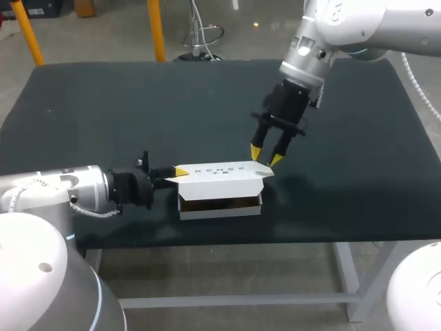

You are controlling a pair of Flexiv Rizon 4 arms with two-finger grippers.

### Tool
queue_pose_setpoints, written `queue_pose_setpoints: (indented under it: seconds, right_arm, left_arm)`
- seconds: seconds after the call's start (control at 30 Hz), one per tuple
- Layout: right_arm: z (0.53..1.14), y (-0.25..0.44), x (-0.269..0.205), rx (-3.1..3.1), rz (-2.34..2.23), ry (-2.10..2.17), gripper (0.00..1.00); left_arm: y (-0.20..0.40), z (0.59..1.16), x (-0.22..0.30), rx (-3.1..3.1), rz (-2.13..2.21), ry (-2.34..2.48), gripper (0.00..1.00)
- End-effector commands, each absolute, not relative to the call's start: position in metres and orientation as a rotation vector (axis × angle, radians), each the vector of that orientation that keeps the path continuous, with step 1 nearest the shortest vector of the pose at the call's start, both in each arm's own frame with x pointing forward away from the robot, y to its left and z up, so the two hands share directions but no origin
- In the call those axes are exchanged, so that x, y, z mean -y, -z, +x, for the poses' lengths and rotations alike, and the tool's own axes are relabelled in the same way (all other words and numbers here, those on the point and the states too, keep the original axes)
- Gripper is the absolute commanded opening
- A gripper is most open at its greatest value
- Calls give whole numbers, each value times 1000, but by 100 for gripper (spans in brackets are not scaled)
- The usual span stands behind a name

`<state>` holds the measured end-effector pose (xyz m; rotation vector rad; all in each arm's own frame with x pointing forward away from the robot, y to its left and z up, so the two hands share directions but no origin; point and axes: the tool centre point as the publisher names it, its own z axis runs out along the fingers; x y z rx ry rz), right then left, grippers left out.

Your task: Assemble the packaging by folding the flat box into shape, placing the metal phone stand inside, and closing the box properly

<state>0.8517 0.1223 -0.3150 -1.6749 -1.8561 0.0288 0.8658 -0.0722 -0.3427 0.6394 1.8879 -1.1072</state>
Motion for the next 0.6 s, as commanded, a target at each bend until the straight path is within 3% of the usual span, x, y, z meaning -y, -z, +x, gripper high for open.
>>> queue_pose_setpoints:
  seconds: [0.03,0.6]
  right_arm:
    - [851,318,-129,1876,-1632,-83,46]
    - [843,333,-123,1875,-1626,-100,46]
  left_arm:
    - [346,866,73,-1885,642,1111,0]
    - [349,868,73,-1880,647,1112,0]
